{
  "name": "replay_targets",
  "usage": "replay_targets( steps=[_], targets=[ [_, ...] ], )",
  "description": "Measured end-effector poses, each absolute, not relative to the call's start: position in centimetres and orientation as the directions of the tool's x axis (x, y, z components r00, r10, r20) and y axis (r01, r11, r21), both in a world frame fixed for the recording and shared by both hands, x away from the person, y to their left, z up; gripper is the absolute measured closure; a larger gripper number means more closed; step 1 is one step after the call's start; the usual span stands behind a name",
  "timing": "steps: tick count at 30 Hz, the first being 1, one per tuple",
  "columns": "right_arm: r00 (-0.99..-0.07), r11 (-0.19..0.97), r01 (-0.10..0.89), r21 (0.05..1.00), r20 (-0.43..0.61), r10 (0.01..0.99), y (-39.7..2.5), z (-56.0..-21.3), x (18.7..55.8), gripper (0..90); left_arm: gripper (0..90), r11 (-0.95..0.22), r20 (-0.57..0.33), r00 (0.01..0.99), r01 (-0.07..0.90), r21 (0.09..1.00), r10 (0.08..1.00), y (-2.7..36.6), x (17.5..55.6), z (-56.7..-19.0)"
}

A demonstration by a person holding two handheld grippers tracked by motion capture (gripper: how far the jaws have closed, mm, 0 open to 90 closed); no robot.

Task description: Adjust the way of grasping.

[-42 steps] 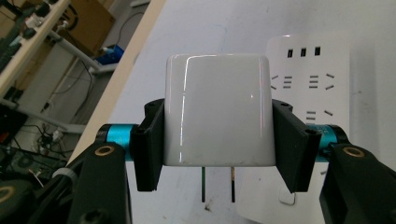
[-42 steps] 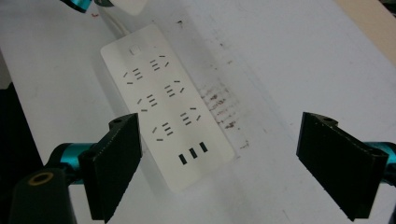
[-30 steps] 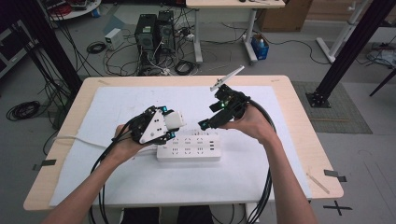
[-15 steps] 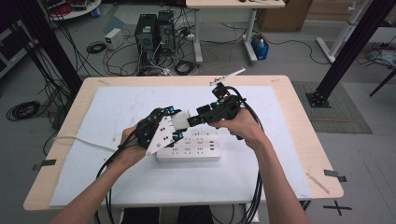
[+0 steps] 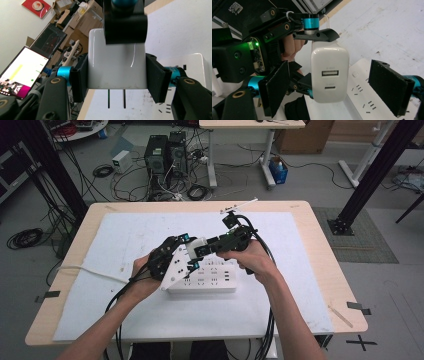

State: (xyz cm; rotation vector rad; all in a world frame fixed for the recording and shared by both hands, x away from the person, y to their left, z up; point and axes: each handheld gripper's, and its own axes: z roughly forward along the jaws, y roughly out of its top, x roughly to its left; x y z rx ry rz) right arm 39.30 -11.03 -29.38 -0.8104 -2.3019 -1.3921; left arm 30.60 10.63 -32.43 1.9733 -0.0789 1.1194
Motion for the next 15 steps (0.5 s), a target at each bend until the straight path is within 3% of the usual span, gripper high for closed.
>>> replay_targets(
  steps=[4,15],
  targets=[
    [-0.781,0.34,0.625,0.703,0.549,0.299,-10.92,-29.54,39.19,19.9,42.5,-0.641,0.73,0.598,-0.425,0.64,0.332,10.67,30.6,-32.44],
    [-0.79,0.315,0.613,0.725,0.547,0.278,-10.99,-29.39,39.0,38.1,42.5,-0.641,0.734,0.591,-0.428,0.637,0.334,10.67,30.55,-32.42]
  ],
)
